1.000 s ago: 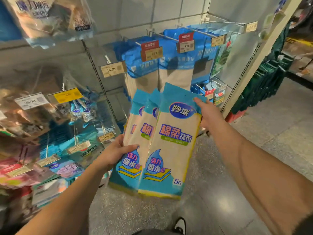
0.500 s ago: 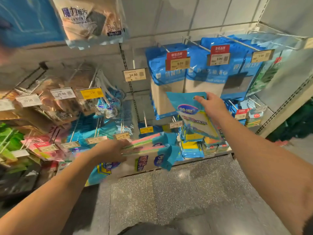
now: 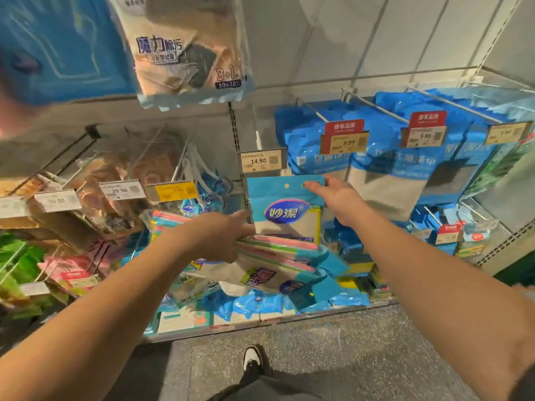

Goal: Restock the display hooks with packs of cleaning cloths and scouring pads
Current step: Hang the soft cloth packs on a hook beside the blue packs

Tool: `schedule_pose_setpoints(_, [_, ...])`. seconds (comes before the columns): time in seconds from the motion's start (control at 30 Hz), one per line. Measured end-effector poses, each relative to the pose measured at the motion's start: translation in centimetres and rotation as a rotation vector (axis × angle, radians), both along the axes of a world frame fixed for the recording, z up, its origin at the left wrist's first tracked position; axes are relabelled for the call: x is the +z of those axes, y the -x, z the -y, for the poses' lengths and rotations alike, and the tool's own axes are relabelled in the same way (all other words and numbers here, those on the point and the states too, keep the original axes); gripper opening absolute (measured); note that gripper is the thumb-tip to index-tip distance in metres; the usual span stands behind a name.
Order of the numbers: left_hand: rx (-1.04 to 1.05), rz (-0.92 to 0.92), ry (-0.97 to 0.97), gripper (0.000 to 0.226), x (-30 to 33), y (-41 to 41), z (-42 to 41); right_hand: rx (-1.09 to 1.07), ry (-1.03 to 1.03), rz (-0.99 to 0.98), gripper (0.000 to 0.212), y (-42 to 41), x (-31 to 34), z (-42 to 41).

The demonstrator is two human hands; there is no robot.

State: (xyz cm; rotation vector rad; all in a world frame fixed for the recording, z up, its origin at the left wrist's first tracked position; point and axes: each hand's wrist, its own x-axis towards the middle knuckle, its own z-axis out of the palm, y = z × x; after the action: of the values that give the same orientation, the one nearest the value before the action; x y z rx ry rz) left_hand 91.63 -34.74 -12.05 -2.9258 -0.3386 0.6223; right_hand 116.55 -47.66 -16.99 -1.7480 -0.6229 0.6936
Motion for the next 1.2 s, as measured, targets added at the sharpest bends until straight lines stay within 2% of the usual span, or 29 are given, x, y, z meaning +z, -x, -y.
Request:
schedule_pose_setpoints(0.17, [0.007,0.014,-0.021,0.031,0.4,-2.6,-3.1,0.123,-0.015,-0.094,0.011,-0.8,-0.5,-3.4])
schedule_pose_setpoints(0.33, [0.07,0.036,-0.041,0.055,2.2,-3.7,-3.9,0.191,-0.015,-0.111,0.011,-1.7,0.3,-5.1])
schedule_pose_setpoints(0.47, [0.048,0.081,-0.044,0.042,2.8,-3.0,-3.4,0.211,-0.067,-0.158,0.016,-2.0,-0.1,-5.7])
schedule_pose_setpoints(0.6, [0.02,0.131,-0.075,0.033,3.8,-2.0,-2.5,0.206,-0.114,-0.219,0.013,-1.5,0.5,-6.1])
schedule_pose_setpoints(0.77, [0.034,0.201,-0.026,0.039,5.3,-2.0,-3.3,0.234,-0.161,-0.257,0.012,-1.3,1.9,-7.2])
schedule_pose_setpoints(0.9, [0.066,0.182,-0.019,0.038,5.7,-2.4,-3.8,0.237,-0.182,-0.29,0.01,-1.0,2.7,-8.0])
schedule_pose_setpoints(1.1, [0.068,0.175,-0.025,0.038,6.3,-2.7,-4.0,0.2,-0.104,-0.215,0.009,-1.5,2.8,-8.2])
schedule_pose_setpoints(1.2, [0.072,0.156,-0.025,0.039,6.4,-2.8,-4.0,0.199,-0.118,-0.296,0.01,-1.6,2.6,-8.3])
